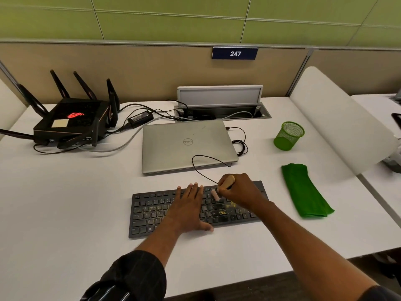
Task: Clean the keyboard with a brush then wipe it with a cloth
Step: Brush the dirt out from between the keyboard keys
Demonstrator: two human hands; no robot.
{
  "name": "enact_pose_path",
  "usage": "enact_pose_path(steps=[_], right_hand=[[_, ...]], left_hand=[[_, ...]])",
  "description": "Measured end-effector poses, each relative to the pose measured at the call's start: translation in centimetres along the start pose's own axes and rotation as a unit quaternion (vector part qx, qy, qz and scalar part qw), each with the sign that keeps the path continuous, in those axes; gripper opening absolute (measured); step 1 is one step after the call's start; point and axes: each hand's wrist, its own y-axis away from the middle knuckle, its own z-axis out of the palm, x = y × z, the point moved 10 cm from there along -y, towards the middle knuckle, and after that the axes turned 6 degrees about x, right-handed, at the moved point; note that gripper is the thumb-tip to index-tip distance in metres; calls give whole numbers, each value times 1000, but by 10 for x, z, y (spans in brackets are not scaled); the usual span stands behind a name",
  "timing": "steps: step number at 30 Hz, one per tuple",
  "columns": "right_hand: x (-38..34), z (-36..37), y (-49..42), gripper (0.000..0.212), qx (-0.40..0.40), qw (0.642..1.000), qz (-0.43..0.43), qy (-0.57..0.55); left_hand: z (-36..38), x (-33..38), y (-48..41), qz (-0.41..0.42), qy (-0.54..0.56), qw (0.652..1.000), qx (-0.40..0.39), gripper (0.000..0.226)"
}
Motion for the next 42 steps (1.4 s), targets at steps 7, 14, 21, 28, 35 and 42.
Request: enact_pose_path(steps=[7, 14, 21, 28, 35, 42], right_hand=[[1, 11, 6, 5, -18, 1000, 6, 24], [-3, 7, 6, 9, 25, 998, 42, 35], [-4, 10, 12, 11, 20, 996, 76, 52], [-15, 13, 21, 8, 83, 994, 70, -3], [-10, 21, 22, 4, 55, 994, 91, -3], [-14, 19, 24, 6, 74, 993, 90, -1]], left_hand=[[0, -9, 4, 0, 1, 1000, -7, 133], [-2, -15, 9, 27, 3, 999, -16, 131], [0, -23, 8, 48, -12, 998, -38, 132], [-3, -30, 13, 54, -19, 998, -38, 132], [-2, -33, 19, 51, -2, 998, -45, 130], [-4, -34, 19, 54, -6, 998, -42, 128]])
